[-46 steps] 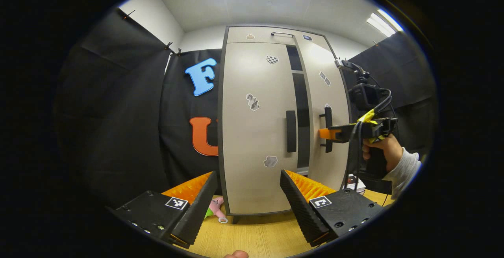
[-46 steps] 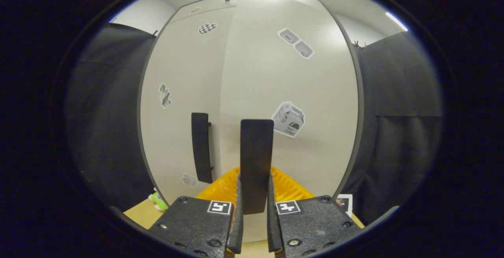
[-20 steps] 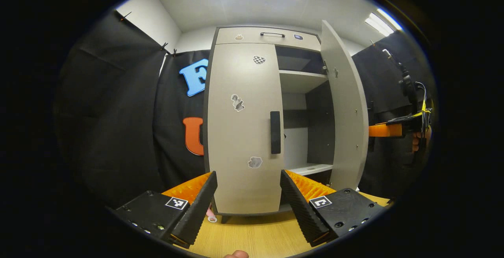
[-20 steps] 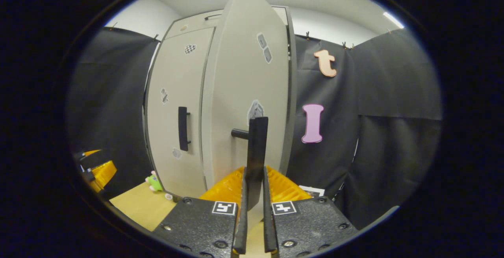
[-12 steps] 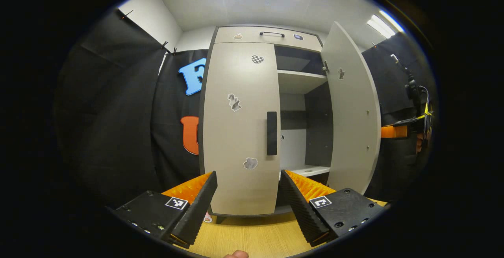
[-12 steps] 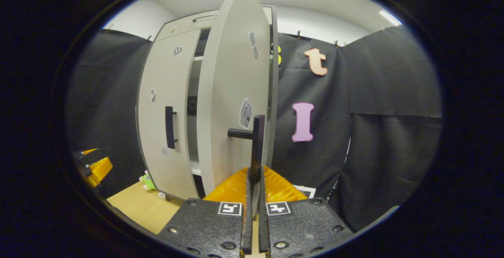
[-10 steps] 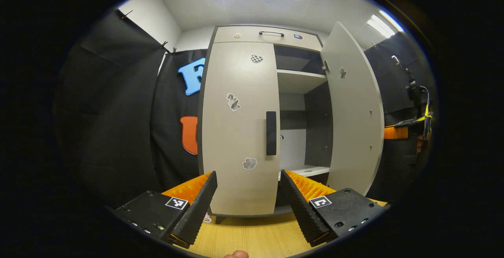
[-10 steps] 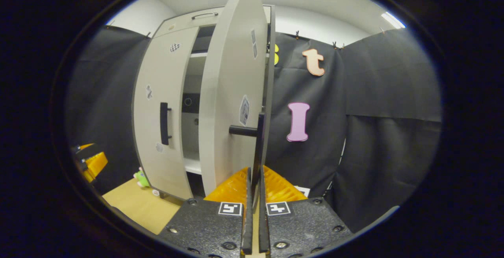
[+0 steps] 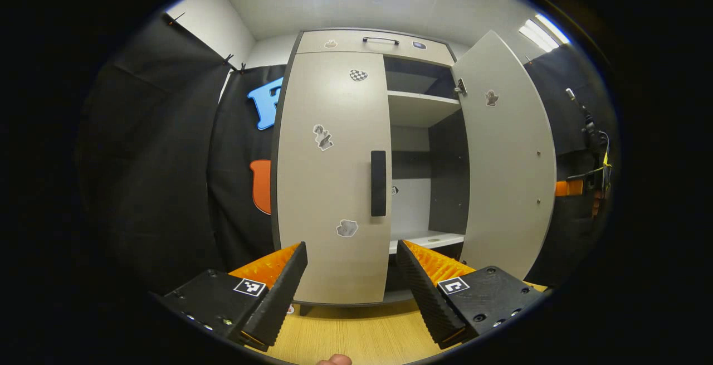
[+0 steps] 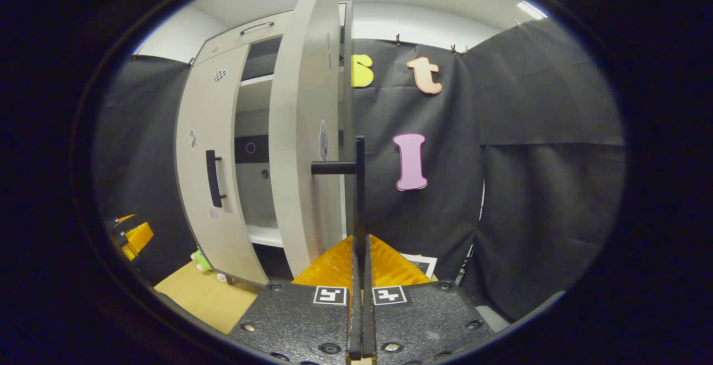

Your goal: Open the right door of the double-door shoe cabinet with the right hand, and open the left door with the left hand.

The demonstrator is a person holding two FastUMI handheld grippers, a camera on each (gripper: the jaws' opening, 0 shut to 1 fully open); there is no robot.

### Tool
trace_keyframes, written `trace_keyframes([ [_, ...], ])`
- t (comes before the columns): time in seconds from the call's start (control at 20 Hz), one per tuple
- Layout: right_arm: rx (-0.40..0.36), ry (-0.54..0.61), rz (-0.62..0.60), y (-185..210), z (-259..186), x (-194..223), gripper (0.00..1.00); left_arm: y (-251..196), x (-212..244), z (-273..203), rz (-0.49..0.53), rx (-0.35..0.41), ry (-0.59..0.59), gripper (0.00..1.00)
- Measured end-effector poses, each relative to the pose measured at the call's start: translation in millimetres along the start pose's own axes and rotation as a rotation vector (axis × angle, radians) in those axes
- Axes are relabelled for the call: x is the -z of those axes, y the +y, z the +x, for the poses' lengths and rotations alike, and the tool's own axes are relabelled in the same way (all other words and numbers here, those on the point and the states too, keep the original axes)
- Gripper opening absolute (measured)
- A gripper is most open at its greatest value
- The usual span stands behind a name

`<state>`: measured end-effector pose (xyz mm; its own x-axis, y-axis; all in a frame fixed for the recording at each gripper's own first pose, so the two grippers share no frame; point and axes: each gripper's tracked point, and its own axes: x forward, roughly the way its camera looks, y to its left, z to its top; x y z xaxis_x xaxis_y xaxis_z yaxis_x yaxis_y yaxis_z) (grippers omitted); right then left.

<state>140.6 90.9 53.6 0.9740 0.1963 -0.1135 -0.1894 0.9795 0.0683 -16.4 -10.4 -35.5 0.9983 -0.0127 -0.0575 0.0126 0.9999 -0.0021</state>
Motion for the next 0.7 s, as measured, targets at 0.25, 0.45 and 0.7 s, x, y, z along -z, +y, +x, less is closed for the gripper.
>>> trace_keyframes([
  [0.25,0.026,-0.056,-0.076,30,-65,-8,0.04,9,7,-6,-0.011,-0.023,0.012,0.96],
  [0.45,-0.069,-0.064,-0.072,85,-66,1,0.04,10,9,-7,-0.032,-0.020,0.024,0.96],
  [0.7,-0.127,0.004,0.011,112,-49,28,0.11,13,0,-12,-0.006,-0.017,0.000,0.96],
])
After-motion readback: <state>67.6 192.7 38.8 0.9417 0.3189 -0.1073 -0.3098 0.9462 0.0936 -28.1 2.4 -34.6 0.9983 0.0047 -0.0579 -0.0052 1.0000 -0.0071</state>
